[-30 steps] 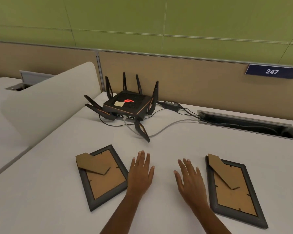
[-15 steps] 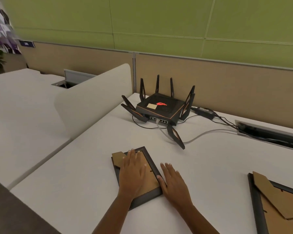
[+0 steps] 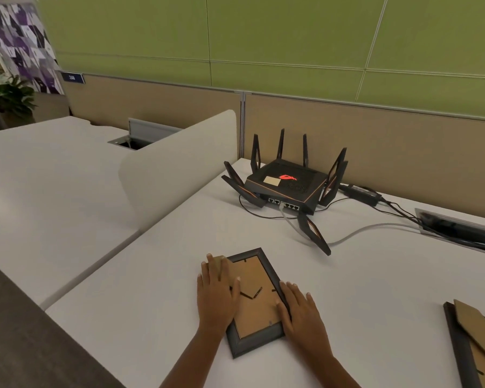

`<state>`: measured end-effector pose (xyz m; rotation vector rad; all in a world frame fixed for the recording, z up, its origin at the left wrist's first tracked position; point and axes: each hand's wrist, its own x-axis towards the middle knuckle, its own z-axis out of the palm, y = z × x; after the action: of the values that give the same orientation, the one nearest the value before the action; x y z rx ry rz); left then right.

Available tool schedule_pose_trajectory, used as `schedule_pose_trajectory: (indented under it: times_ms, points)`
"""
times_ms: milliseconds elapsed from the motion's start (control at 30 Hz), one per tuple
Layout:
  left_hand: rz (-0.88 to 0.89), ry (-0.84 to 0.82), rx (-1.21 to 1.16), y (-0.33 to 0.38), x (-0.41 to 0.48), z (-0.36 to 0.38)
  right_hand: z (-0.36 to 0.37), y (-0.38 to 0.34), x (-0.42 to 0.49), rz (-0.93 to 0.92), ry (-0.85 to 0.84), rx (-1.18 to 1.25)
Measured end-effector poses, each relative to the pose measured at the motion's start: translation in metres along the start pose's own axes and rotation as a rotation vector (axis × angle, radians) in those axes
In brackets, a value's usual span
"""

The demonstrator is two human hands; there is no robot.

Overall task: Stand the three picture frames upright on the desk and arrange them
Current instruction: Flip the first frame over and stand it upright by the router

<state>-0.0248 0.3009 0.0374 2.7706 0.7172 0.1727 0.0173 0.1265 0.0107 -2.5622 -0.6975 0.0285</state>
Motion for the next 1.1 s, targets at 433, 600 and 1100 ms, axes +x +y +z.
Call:
schedule_pose_trajectory:
  times_ms: [433, 600, 1100]
  points:
    - [-0.160, -0.009, -0.059, 0.017, 0.016, -0.006, 0.003, -0.002, 0.000, 0.105, 0.038, -0.016]
    - [-0.220, -0.036, -0.382, 0.018, 0.021, -0.011, 0.004, 0.001, 0.003, 0.130, 0.062, 0.084]
    - [-0.346, -0.165, -0.532, 0.038, 0.028, -0.021, -0.012, -0.009, 0.003, 0.326, 0.135, 0.198]
